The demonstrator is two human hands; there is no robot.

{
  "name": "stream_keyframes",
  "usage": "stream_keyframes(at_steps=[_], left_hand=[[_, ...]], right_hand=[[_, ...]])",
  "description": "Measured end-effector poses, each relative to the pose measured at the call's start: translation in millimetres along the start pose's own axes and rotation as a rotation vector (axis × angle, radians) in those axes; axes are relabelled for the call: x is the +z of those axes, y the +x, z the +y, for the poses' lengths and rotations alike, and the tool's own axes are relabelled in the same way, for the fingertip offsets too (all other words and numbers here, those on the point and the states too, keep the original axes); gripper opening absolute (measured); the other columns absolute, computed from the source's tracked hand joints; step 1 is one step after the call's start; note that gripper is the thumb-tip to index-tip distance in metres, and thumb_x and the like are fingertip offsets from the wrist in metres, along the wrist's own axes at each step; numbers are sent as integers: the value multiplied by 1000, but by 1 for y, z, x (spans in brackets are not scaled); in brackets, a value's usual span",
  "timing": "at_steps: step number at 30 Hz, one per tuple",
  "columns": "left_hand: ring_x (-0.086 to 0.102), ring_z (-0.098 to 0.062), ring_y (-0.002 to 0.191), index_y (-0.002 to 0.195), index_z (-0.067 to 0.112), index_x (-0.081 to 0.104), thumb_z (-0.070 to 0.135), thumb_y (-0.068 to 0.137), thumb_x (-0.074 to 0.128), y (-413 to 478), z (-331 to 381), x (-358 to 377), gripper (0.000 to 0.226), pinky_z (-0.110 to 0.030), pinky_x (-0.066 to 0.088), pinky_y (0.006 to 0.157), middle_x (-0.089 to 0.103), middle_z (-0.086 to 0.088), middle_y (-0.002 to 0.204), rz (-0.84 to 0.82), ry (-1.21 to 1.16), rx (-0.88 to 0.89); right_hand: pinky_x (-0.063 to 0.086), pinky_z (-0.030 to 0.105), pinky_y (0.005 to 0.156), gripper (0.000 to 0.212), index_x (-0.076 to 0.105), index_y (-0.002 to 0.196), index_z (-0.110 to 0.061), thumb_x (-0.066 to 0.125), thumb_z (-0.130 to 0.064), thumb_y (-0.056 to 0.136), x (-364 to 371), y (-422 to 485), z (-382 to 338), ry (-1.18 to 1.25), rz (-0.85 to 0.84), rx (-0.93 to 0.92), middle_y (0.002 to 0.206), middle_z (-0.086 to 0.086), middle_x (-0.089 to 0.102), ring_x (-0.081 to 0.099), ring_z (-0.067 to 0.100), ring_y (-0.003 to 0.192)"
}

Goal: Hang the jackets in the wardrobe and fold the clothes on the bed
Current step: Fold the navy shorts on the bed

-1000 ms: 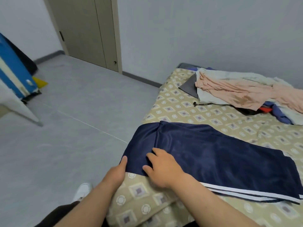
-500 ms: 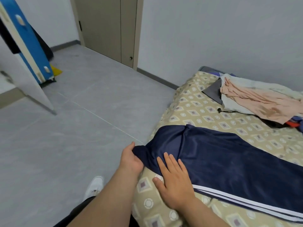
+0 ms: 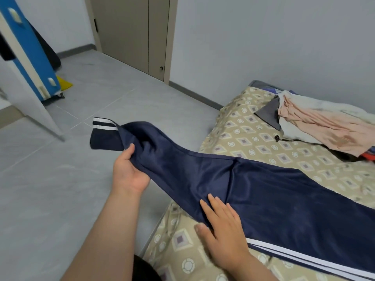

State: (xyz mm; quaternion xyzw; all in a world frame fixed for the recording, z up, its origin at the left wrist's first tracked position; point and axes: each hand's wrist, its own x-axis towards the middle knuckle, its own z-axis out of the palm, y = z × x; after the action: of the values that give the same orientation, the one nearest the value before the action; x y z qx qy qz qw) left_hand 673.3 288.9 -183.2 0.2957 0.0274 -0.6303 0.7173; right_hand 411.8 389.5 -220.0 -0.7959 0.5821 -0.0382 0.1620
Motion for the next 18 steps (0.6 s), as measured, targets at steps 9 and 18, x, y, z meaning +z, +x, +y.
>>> stream_keyframes(at_steps=[9,18], left_hand=[[70,-23,94,107,18,69,-5,94,52,-46,-81,40,31,-31,57,80,76,-6,101,-267,748,-18],[56,-11,103,138,62,34,20,95,40,-79,-162,24,60,-31,47,90,60,12,102,-966,1923,315]], right_hand=[[49,18,89,24,65,115,-35,48,-37,99,-47,20,12,1148,208,338,116,-5,71,64,6,111],[45,32,71,30,56,65,-26,60,-52,79,-87,33,51,1302,446,538,71,-8,53,50,8,67]])
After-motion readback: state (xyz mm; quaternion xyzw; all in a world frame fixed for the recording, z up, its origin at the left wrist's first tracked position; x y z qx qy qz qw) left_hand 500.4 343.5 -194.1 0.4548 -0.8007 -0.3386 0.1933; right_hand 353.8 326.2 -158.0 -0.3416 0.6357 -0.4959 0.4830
